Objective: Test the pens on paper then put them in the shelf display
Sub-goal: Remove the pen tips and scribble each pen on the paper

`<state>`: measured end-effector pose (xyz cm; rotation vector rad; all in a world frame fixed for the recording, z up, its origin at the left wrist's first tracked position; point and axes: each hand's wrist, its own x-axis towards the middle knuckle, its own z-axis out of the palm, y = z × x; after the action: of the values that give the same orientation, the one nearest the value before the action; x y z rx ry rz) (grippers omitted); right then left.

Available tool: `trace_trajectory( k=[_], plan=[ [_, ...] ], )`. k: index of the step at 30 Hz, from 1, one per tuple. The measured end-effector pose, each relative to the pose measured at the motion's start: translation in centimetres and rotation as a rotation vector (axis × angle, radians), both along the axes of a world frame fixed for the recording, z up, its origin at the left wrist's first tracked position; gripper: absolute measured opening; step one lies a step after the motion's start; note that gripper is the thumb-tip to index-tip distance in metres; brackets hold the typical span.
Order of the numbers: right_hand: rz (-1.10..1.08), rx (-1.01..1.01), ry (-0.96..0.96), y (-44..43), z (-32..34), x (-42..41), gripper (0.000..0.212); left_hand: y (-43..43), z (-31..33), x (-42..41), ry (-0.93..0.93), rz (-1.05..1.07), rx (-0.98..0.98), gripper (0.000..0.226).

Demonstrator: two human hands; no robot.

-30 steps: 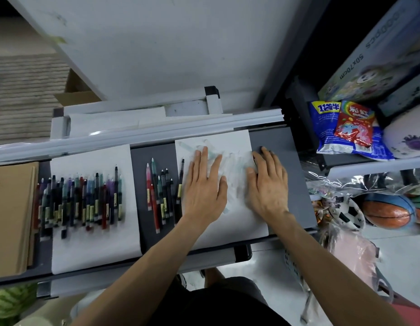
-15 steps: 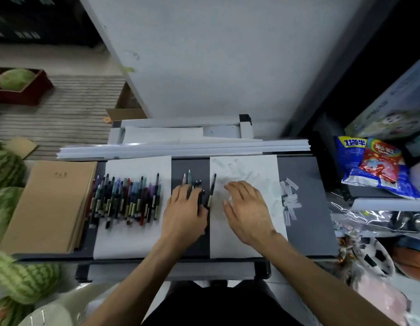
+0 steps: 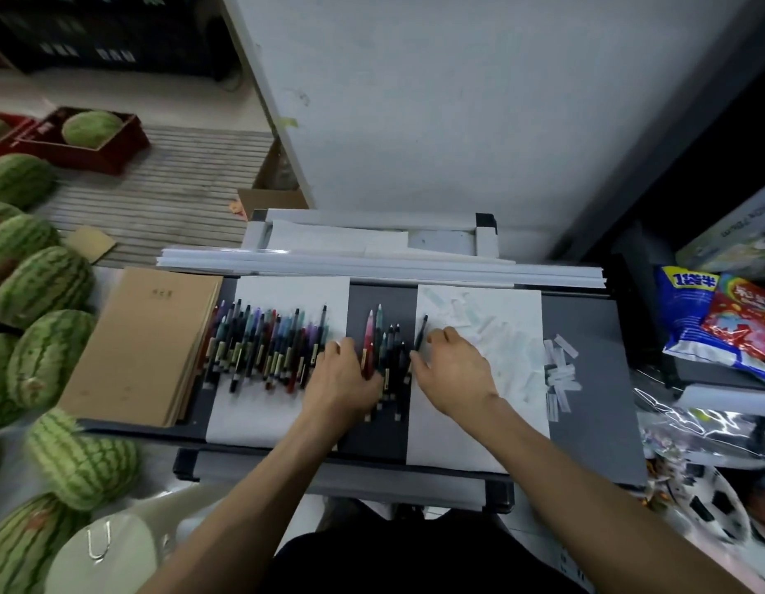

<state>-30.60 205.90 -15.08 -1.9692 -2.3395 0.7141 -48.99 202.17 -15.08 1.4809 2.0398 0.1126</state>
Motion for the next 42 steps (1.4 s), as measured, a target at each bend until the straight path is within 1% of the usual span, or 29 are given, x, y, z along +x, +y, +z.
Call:
trace_trajectory(
  k=[2, 4, 8, 13, 17, 21, 23, 26, 30, 35, 39, 42],
  plan=[
    [-0.073, -0.04, 0.024, 0.8, -0.1, -1.0, 0.043, 0.6, -0.3, 0.2, -0.015, 0.035, -0.014, 0.043],
    [-0.117, -0.094, 0.019, 1.4, -0.1, -1.9, 0.047, 1.1, -0.6, 0.4, -0.014, 0.031, -0.045, 0.045],
    [-0.156, -0.196, 0.032, 2.4, -0.5, -3.3, 0.039, 1.3, -1.4, 0.5, -0.016, 0.056, -0.092, 0.045],
    [-0.144, -0.256, 0.032, 2.2, -1.0, -4.4, 0.038, 1.3, -1.8, 0.3, -0.014, 0.092, -0.087, 0.041],
    [-0.112, -0.27, 0.049, 1.7, -1.3, -5.3, 0.024, 1.7, -1.8, 0.0, -0.012, 0.1, -0.072, 0.036],
    [-0.086, -0.205, 0.068, 1.6, -1.6, -5.9, 0.018, 2.3, -1.7, 0.2, 0.014, 0.064, -0.075, 0.027],
    [-0.086, -0.179, 0.049, 1.5, -1.8, -5.9, 0.017, 2.3, -1.7, 0.6, 0.017, 0.049, -0.05, 0.025],
    [-0.103, -0.172, 0.044, 1.2, -2.1, -5.5, 0.026, 1.9, -1.7, 1.2, 0.015, 0.016, -0.012, 0.025],
    [-0.164, -0.17, 0.1, 0.5, -2.3, -5.1, 0.027, 1.7, -1.8, 2.4, 0.125, -0.054, -0.039, 0.024],
    [-0.21, -0.111, 0.095, -0.3, -3.0, -5.0, 0.029, 1.8, -2.6, 3.8, 0.317, -0.176, -0.072, 0.026],
    [-0.311, -0.082, 0.184, -0.7, -3.4, -4.7, 0.024, 1.9, -3.1, 4.0, 0.388, -0.218, -0.094, 0.029],
    [-0.376, -0.017, 0.238, -1.0, -3.7, -4.2, 0.023, 1.8, -3.5, 3.9, 0.44, -0.279, -0.07, 0.028]
  ],
)
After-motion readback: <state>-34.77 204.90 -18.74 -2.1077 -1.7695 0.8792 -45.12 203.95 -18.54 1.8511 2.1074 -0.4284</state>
